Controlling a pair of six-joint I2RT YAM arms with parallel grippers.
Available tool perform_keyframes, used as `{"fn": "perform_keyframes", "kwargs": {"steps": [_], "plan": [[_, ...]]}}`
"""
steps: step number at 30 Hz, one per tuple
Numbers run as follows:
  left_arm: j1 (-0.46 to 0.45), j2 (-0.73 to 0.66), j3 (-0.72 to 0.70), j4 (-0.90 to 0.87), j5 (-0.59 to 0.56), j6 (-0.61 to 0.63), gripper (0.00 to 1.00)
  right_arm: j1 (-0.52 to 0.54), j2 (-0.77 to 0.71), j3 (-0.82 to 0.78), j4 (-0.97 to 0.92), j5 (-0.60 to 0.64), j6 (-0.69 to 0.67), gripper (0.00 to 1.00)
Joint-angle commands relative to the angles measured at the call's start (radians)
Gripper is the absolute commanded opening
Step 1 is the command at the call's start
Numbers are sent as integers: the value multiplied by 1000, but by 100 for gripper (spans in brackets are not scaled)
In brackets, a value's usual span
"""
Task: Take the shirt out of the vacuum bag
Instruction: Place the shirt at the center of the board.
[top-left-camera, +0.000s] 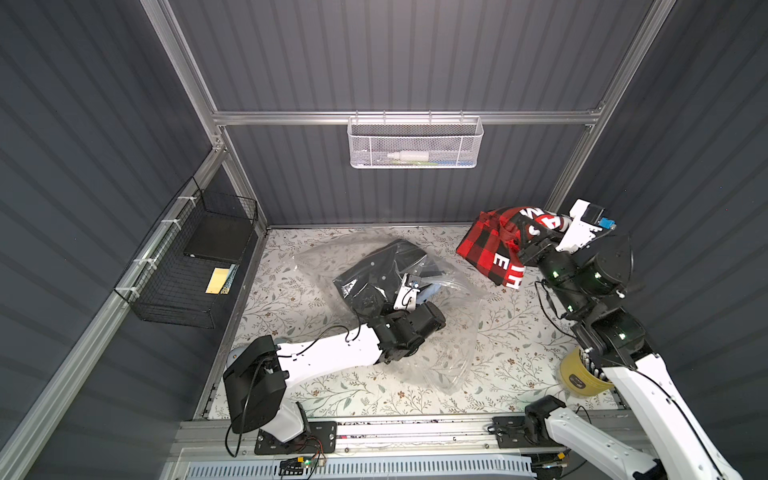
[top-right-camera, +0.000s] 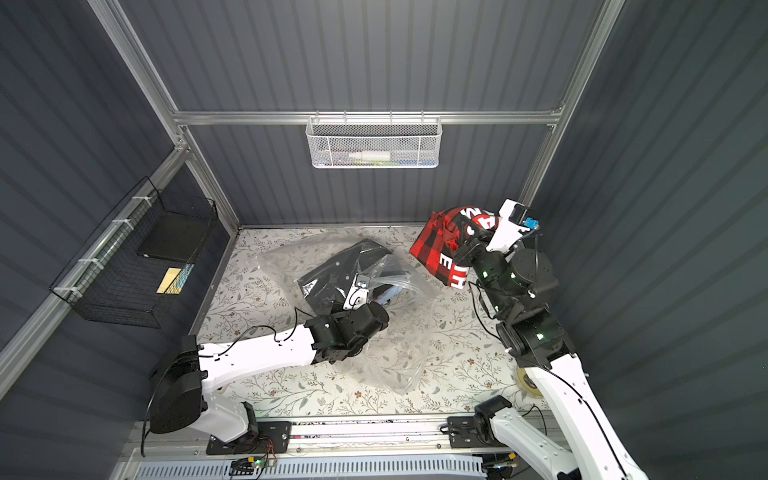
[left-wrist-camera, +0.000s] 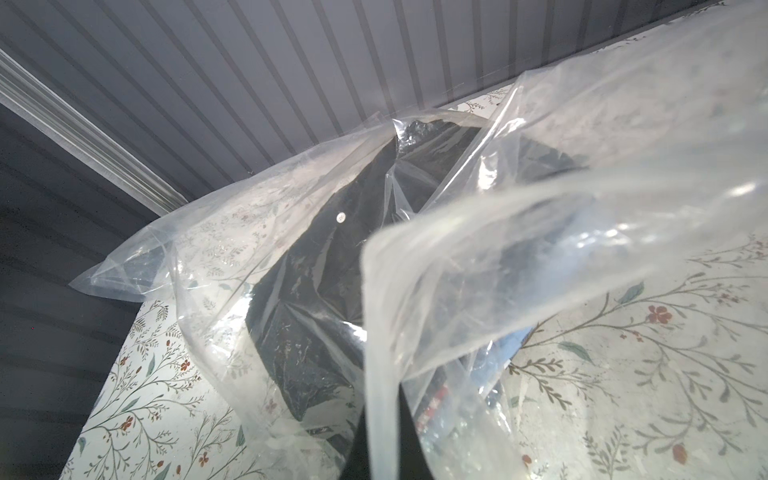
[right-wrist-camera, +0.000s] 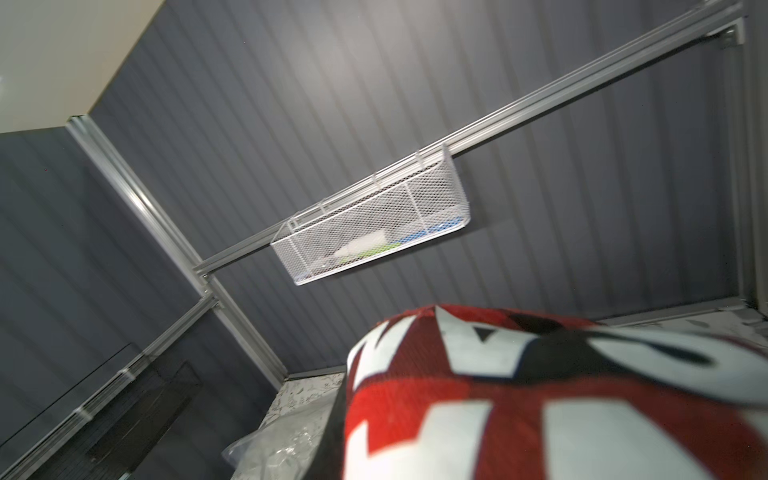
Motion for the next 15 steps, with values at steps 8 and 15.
{"fn": "perform_keyframes", "kwargs": {"steps": [8,15], "plan": [[5,-33,-25,-54,4,-38,0,-374,219,-30,324,-255,263,0],[6,-24,-18,-49,17,-38,0,-411,390,-143,455,-251,276,0]]}}
